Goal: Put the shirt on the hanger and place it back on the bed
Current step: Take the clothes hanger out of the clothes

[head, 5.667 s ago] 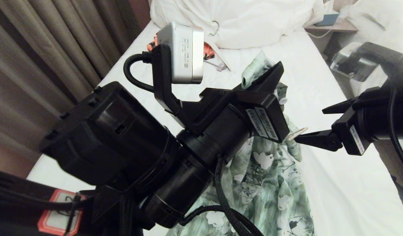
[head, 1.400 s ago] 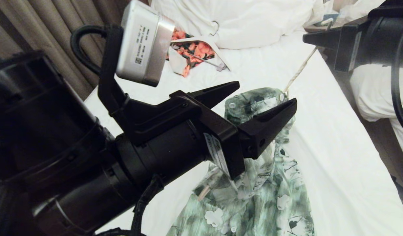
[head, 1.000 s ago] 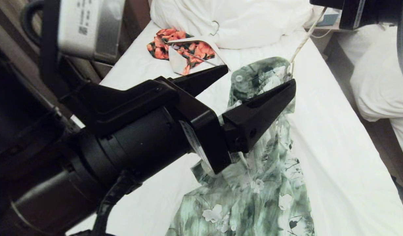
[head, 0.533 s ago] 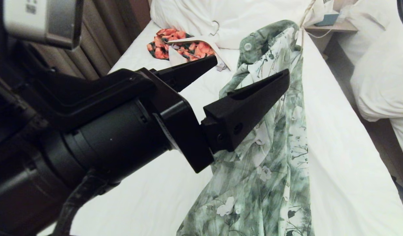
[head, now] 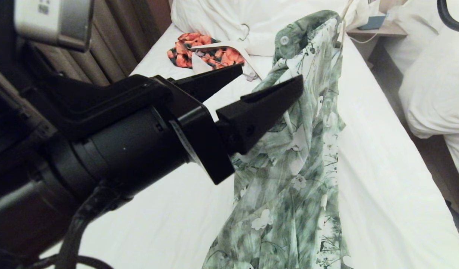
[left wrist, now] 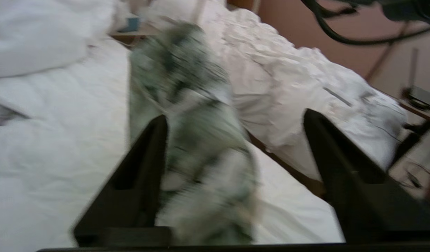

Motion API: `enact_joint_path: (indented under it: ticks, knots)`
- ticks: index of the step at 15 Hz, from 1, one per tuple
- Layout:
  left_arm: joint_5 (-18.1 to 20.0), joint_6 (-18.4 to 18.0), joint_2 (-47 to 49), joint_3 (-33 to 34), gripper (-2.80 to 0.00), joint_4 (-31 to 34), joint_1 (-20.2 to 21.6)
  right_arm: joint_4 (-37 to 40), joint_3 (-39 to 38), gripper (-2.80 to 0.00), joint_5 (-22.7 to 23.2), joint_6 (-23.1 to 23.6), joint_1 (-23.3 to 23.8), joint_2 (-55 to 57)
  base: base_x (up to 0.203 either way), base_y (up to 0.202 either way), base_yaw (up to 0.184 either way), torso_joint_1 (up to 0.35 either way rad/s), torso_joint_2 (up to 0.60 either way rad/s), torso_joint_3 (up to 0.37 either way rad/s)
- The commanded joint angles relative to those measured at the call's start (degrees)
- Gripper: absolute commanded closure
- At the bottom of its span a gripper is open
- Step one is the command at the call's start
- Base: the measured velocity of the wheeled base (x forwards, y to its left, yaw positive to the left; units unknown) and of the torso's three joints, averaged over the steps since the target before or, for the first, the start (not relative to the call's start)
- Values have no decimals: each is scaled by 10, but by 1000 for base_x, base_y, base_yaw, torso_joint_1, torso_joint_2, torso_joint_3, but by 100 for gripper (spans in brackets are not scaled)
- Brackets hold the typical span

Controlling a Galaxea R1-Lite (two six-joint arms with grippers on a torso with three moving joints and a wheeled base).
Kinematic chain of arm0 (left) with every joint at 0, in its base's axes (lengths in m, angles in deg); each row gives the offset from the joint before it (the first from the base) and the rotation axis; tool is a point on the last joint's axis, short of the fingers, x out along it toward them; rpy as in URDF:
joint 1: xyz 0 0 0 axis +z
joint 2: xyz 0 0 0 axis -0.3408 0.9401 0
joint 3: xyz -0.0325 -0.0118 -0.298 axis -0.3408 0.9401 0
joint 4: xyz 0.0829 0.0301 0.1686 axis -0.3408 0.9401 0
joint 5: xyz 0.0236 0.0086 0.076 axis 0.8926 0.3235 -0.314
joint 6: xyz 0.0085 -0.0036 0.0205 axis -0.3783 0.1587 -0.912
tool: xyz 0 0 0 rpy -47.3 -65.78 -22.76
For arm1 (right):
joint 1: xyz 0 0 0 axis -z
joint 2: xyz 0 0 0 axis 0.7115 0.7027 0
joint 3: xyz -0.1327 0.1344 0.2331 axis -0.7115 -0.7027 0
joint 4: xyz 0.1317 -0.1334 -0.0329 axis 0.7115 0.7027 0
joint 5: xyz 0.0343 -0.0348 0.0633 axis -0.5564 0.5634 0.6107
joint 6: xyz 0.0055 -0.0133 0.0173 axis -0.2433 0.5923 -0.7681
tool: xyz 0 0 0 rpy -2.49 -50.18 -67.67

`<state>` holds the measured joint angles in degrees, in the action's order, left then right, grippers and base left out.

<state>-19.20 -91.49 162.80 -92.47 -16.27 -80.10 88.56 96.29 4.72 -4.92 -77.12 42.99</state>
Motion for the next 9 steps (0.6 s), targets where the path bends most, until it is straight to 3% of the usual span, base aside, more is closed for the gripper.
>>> enact_joint_path:
  ticks: [1, 3, 7, 9]
  knots:
    - [0, 0, -15, -10, 0, -1, 27, 3, -3, 0, 5, -3, 4, 6, 0, 0, 0, 0, 0, 0]
    - [0, -1, -49, -16, 0, 10, 45, 15, -5, 0, 6, -3, 4, 12, 0, 0, 0, 0, 0, 0]
    - [-3, 0, -128, -19, 0, 128, 51, 21, -12, 0, 3, 0, -8, 10, 0, 0, 0, 0, 0, 0]
    - [-2, -1, -137, -19, 0, 147, 84, 20, -13, 0, 2, 2, -12, 2, 0, 0, 0, 18, -87, -69]
